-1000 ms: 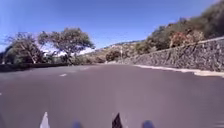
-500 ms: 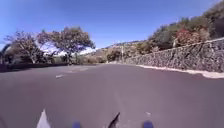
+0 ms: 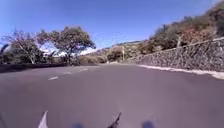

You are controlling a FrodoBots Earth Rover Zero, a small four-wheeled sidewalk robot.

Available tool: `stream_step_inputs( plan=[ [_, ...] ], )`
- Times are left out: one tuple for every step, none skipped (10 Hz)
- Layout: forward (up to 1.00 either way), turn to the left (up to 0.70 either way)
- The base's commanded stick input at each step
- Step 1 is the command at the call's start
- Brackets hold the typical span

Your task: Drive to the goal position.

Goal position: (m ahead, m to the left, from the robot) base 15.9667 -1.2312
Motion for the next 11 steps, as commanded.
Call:
stream_step_inputs(
  plan=[
    [1.00, 0.00],
    [1.00, 0.00],
    [1.00, 0.00],
    [1.00, 0.00],
    [1.00, 0.00],
    [1.00, 0.00],
    [1.00, 0.00],
    [1.00, 0.00],
    [1.00, 0.00],
    [1.00, 0.00],
    [1.00, 0.00]
  ],
)
